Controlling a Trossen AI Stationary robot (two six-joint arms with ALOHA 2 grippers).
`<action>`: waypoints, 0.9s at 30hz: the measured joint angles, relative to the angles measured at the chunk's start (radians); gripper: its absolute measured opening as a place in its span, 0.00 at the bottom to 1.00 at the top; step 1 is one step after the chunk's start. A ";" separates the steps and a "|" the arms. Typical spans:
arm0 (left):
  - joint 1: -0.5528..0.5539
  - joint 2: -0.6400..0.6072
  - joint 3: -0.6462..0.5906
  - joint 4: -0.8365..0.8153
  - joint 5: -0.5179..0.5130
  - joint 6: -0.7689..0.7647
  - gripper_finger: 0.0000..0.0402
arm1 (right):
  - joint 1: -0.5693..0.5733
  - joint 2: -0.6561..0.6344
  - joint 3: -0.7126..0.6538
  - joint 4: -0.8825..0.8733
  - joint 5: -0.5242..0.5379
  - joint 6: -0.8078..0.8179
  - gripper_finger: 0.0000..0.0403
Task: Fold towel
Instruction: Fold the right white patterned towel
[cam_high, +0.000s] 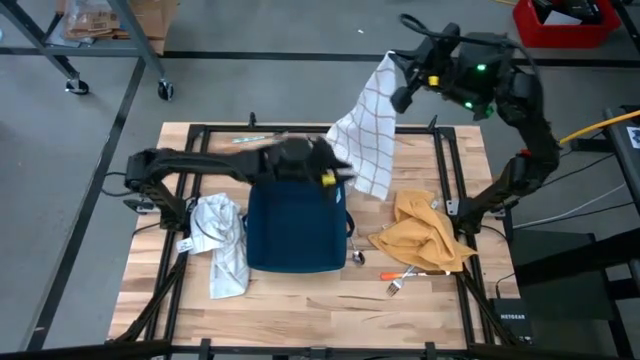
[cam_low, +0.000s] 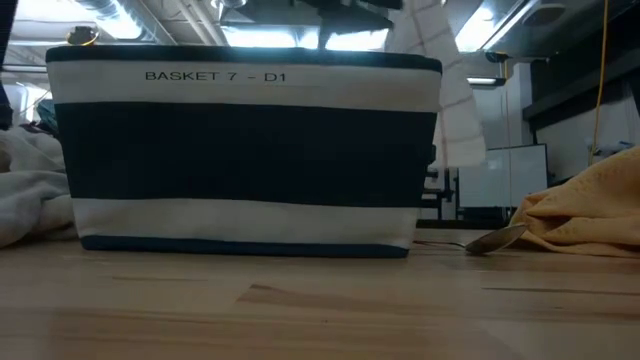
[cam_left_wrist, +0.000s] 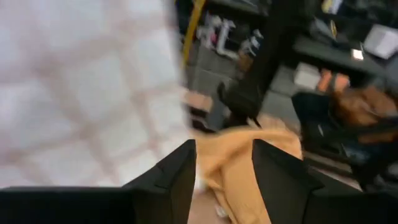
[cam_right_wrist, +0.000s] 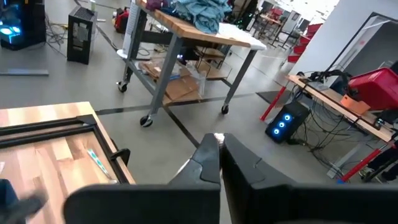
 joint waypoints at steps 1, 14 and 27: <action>-0.020 0.023 0.000 0.020 -0.021 0.006 0.36 | 0.000 0.012 0.000 0.009 0.000 -0.002 0.01; -0.070 0.263 -0.001 0.505 -0.271 -0.130 0.34 | 0.000 0.103 0.000 0.030 -0.005 0.014 0.01; 0.069 0.299 0.000 0.385 -0.547 -0.282 0.34 | 0.001 0.089 0.000 0.060 -0.081 0.071 0.01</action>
